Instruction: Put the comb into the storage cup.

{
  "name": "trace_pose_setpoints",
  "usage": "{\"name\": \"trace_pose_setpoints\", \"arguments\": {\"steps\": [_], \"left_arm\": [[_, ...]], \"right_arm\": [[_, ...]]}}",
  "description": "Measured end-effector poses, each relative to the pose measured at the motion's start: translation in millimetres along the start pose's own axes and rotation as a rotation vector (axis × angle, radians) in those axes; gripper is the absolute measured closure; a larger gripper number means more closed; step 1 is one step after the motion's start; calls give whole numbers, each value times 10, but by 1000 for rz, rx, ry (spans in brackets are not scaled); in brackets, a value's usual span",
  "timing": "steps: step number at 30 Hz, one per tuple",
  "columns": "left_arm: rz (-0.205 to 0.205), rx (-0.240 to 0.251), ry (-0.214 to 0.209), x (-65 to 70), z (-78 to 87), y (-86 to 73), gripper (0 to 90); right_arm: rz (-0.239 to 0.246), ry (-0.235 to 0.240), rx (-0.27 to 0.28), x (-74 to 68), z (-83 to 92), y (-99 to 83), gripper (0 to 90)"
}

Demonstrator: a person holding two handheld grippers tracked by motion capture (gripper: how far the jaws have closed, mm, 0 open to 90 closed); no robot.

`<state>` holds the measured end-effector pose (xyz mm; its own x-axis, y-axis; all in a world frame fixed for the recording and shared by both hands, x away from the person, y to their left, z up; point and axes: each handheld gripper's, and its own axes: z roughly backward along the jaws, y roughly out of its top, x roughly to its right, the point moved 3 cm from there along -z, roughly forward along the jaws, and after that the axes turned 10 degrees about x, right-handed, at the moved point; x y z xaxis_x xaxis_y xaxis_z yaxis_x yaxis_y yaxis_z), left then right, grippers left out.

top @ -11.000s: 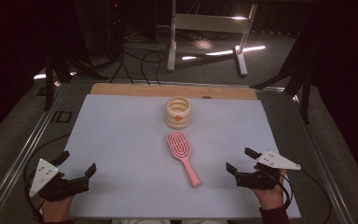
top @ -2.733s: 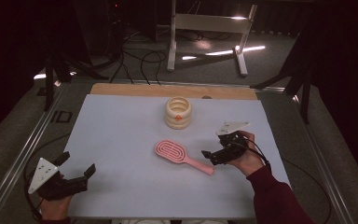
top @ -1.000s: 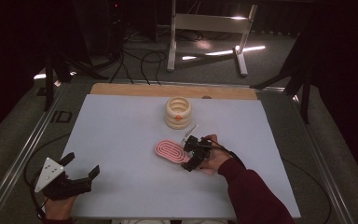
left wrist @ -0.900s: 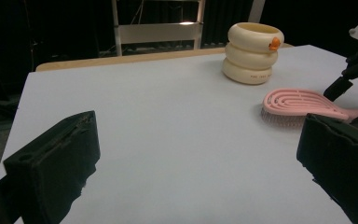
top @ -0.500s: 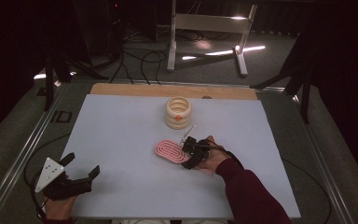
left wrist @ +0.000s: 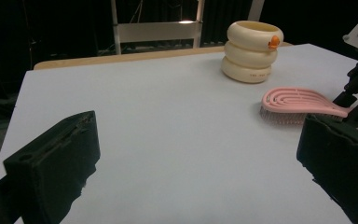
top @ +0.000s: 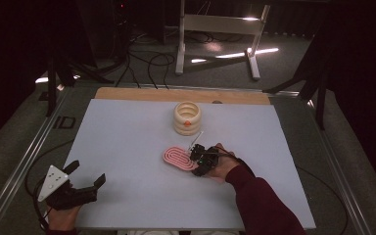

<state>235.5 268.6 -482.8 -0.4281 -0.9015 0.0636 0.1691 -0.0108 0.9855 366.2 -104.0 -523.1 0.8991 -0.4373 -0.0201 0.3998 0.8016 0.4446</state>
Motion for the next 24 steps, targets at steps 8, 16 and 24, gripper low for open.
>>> {"name": "trace_pose_setpoints", "arguments": {"steps": [8, 16, 24], "left_arm": [[-2, -2, -4, 11, -10, -4, 0], [-5, -9, -6, 23, -21, -9, 0], [-2, -14, -1, 12, -22, -16, 0]], "right_arm": [[9, -10, -50, -41, -10, 31, 667], [32, -26, -55, -73, -9, 36, 687], [-1, -37, -2, -78, 14, -18, 701]]}}
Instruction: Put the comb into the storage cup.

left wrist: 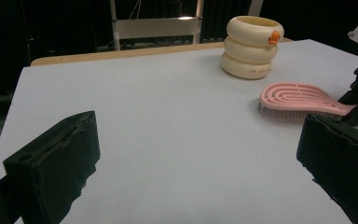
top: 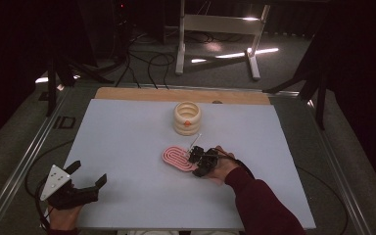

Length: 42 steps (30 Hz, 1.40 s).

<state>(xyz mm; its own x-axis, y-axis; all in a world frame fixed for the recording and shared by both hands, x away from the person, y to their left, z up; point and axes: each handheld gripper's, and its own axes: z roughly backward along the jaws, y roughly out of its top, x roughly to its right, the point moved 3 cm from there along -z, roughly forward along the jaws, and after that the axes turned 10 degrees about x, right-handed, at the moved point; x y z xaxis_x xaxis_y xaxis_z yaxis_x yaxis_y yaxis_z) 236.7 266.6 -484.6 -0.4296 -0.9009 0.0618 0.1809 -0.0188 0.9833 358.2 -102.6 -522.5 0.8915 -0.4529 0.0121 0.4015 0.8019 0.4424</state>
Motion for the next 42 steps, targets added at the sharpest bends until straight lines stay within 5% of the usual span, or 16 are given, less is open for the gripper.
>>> {"name": "trace_pose_setpoints", "arguments": {"steps": [16, 42], "left_arm": [[3, -15, 9, 3, -18, -16, 0], [11, -43, 16, 16, -64, -44, 0]], "right_arm": [[-62, -1, 84, -26, 49, -113, 704], [-146, -53, 311, -87, 255, -49, 705]]}}
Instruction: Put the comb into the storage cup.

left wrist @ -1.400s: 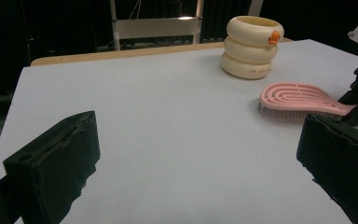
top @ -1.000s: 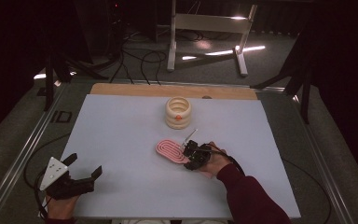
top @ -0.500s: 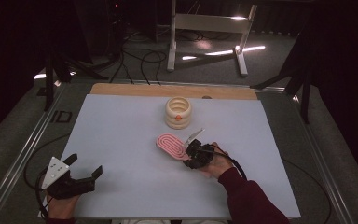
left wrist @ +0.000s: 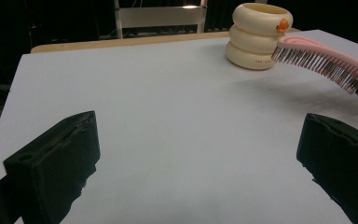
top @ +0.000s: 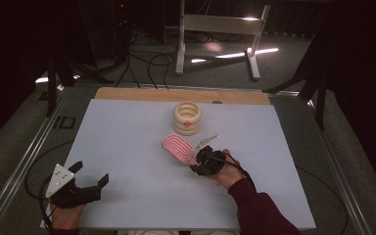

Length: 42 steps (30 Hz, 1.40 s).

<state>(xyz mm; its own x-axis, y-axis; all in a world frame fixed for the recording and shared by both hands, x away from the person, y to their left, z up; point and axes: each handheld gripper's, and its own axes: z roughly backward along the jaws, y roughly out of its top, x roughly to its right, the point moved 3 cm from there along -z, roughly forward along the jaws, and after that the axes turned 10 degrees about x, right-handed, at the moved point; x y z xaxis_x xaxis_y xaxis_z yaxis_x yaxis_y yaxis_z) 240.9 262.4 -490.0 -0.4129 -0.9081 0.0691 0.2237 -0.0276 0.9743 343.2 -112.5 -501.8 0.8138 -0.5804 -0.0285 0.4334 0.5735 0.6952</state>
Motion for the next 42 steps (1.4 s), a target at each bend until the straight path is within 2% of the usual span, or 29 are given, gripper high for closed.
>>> {"name": "trace_pose_setpoints", "arguments": {"steps": [15, 16, 18, 25, 29, 34, 42], "left_arm": [[8, -11, -3, 20, -38, -3, 0], [8, -11, -3, 20, -38, -3, 0], [20, -7, -8, 14, -40, 4, 0], [33, -4, -1, 0, -38, 26, 0], [40, -4, -5, 15, -40, 57, 0], [25, -12, 3, 37, -66, 114, 0], [53, -23, 9, 35, -103, 195, 0]], "right_arm": [[-25, -41, 144, 15, 138, 85, 705], [-25, -41, 144, 15, 138, 85, 705], [6, -65, 140, 8, 152, 87, 705], [17, -76, 173, -11, 173, 113, 705], [14, -86, 194, -21, 183, 131, 705], [9, -101, 224, -16, 221, 161, 705], [10, -115, 264, 4, 306, 212, 705]]}}
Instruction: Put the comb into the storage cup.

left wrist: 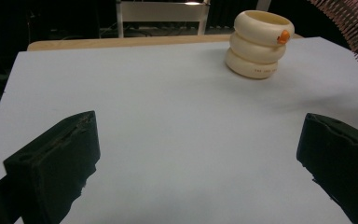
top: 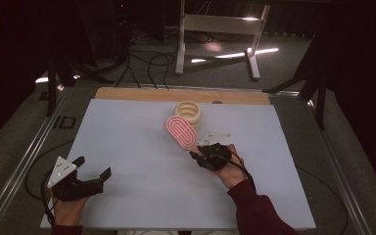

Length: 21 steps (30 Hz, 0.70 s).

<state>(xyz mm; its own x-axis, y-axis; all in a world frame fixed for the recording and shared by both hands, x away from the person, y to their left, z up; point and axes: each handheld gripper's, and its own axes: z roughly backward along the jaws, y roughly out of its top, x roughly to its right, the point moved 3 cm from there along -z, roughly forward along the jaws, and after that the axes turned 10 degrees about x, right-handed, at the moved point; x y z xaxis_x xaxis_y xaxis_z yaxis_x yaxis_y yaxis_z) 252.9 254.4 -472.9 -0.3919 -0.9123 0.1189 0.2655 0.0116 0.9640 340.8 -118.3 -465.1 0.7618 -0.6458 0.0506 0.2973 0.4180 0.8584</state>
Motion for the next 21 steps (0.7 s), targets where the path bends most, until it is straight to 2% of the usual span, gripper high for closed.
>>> {"name": "trace_pose_setpoints", "arguments": {"steps": [8, 21], "left_arm": [[-19, -7, -30, 111, -109, 114, 0], [-32, -22, -89, 289, -299, 302, 0]], "right_arm": [[-21, -22, 49, 4, 32, 68, 705], [-34, -45, 92, 31, 67, 118, 705]]}}
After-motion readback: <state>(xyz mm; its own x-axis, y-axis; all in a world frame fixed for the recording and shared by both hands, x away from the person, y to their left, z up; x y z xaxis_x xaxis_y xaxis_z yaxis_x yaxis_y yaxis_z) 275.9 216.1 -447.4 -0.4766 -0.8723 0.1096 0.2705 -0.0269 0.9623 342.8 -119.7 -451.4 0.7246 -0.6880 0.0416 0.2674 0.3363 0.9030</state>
